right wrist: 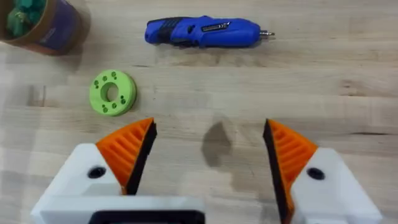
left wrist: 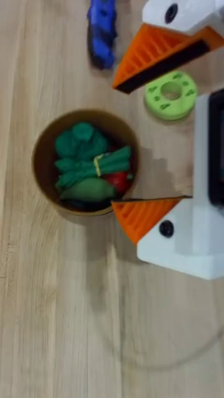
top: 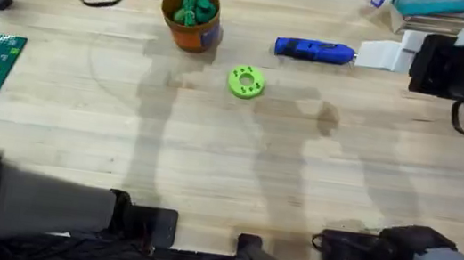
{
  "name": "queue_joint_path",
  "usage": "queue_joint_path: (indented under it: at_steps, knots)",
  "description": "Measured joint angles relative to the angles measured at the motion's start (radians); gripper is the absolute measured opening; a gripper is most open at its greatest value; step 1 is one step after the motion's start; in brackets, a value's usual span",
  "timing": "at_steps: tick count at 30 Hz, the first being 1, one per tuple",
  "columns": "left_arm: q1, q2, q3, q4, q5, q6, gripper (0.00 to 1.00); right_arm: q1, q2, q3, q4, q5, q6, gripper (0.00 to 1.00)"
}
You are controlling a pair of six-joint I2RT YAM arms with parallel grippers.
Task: Pick up the gripper from the table and insert it into the empty holder that is missing its gripper. Then pick up a screw, insert it into the mounting hole, and use the screwdriver to tighten it. Finally, clean up the table by picking up the vegetable and placing it into the bucket.
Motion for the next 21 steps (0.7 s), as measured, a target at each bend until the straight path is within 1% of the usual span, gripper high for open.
queue_joint_path:
  at_steps: [5, 8, 11, 15, 19, 21]
  knots:
    - [0.000, -0.220, 0.000, -0.155, -0.008, 0.049, 0.986, 0.000, 0.000, 0.000, 0.000, 0.000, 0.000, 0.994]
    - [0.000, -0.361, 0.000, -0.263, -0.041, 0.065, 0.986, 0.000, 0.000, 0.000, 0.000, 0.000, 0.000, 0.994]
    - [0.000, -0.479, 0.001, -0.363, -0.092, 0.074, 0.986, 0.000, 0.000, 0.000, 0.000, 0.000, 0.000, 0.994]
    - [0.000, -0.599, 0.001, -0.479, -0.146, 0.078, 0.986, 0.000, 0.000, 0.000, 0.000, 0.000, 0.000, 0.994]
    - [0.000, -0.673, 0.001, -0.605, -0.166, 0.081, 0.987, 0.000, 0.000, 0.000, 0.000, 0.000, 0.000, 0.994]
    - [0.000, -0.697, 0.001, -0.643, -0.174, 0.081, 0.987, 0.000, 0.000, 0.000, 0.000, 0.000, 0.000, 0.994]
